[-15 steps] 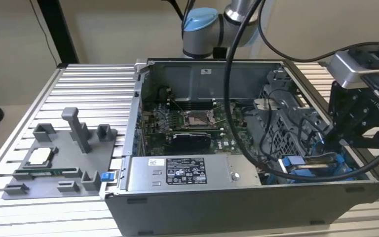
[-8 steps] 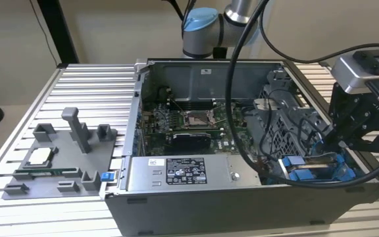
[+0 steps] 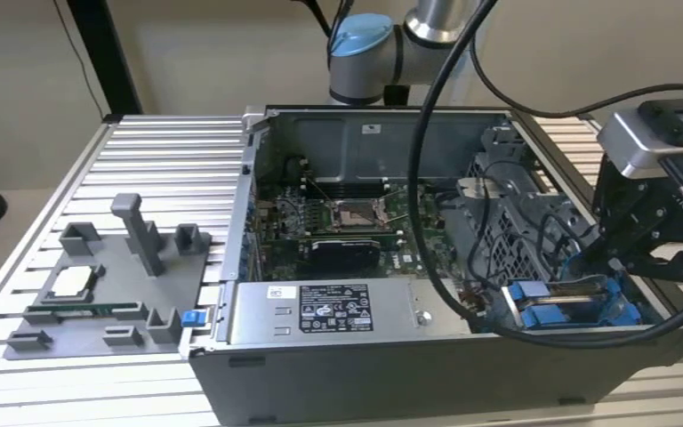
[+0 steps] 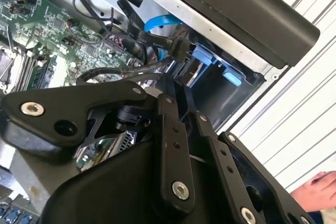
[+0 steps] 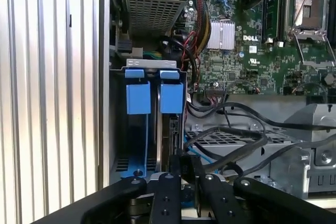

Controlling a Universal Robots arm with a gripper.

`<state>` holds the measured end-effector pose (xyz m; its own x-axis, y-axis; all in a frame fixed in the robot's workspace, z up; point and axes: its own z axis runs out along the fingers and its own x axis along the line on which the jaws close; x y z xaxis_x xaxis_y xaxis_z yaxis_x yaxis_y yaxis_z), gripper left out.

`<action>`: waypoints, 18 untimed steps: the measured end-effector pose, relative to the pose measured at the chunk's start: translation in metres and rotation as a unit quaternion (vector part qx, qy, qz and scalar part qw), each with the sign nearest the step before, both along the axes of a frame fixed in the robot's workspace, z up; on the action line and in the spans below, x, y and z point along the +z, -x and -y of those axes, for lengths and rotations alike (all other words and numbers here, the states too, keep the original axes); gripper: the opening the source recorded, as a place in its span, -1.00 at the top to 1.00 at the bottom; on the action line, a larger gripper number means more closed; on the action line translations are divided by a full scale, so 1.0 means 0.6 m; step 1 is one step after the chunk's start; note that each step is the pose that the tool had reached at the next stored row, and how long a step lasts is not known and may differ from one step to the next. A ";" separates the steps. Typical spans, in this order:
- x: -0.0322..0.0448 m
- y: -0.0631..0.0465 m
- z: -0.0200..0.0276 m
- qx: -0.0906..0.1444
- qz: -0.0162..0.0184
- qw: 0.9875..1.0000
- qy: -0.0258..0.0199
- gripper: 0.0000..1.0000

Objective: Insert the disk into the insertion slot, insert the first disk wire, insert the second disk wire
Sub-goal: 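Insert the first disk wire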

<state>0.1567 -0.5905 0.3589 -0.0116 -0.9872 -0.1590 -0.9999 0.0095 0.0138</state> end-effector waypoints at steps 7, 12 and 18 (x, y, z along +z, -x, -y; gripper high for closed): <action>-0.012 -0.001 0.0005 -0.003 0.000 1.000 -0.005 1.00; -0.016 -0.004 0.0005 -0.003 0.000 1.000 -0.007 1.00; -0.018 -0.009 0.0034 -0.001 0.000 1.000 -0.008 1.00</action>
